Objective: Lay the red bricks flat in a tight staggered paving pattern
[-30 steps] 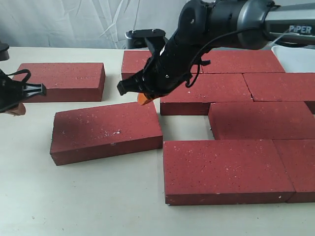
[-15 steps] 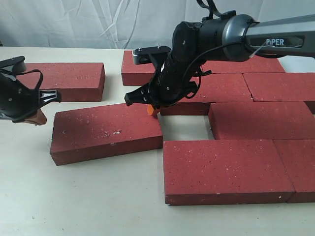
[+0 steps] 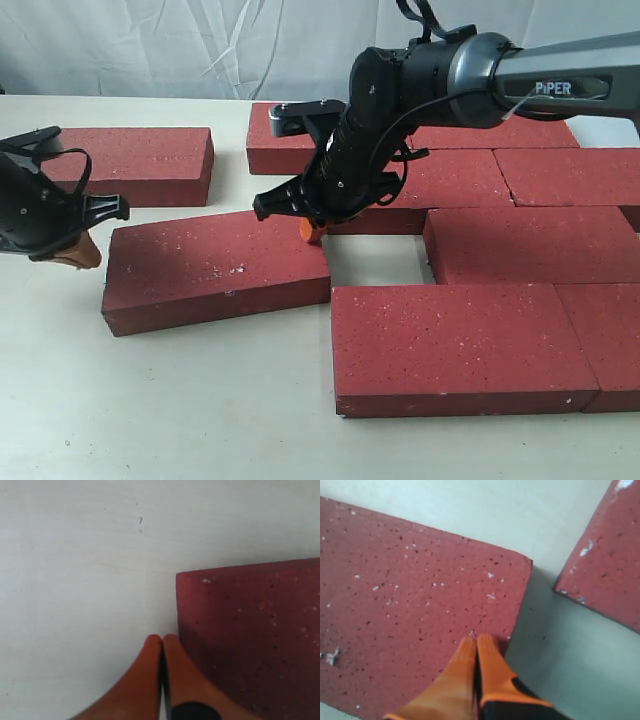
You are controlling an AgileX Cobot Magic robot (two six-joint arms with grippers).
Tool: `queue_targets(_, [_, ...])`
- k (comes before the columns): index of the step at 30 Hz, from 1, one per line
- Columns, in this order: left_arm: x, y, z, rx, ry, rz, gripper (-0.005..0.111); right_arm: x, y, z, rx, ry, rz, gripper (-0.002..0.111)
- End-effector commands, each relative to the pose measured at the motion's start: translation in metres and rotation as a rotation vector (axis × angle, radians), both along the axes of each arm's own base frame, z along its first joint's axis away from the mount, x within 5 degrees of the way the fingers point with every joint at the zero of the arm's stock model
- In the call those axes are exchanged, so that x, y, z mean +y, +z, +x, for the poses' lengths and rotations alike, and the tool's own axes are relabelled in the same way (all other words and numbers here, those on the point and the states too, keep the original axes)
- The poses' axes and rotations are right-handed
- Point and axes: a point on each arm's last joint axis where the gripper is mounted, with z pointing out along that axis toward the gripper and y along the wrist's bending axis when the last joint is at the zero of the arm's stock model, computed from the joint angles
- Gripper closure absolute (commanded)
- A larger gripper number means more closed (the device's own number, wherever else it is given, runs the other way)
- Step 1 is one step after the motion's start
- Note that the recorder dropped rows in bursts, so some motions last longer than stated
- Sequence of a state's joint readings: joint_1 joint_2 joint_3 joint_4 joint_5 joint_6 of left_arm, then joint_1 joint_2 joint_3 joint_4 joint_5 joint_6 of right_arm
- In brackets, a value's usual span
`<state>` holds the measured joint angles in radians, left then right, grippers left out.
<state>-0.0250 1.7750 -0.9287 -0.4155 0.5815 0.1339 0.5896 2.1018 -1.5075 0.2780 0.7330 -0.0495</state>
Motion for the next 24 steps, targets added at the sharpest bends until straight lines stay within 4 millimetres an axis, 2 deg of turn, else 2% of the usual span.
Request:
queue_targets(1, [-0.001,-0.016,0.0,0.055,0.019,-0.031,0.107,-0.001,-0.006,-0.002,0.044,0.009,-0.022,0.109])
queue_targets(4, [-0.007,-0.021,0.002,0.055,0.012,-0.09,0.107,-0.002,-0.008,-0.006,0.081,0.018,-0.038,0.109])
queue_targets(9, [-0.015,-0.018,0.004,0.022,-0.037,-0.176,0.107,-0.005,-0.01,-0.01,0.124,0.038,-0.074,0.109])
queue_targets(17, [-0.016,-0.018,0.003,0.032,-0.045,-0.185,0.107,-0.006,-0.01,-0.011,0.138,0.039,-0.082,0.109])
queue_targets(24, [-0.022,-0.018,0.001,0.041,-0.067,-0.191,0.107,-0.011,-0.011,-0.009,0.135,-0.048,-0.134,0.109])
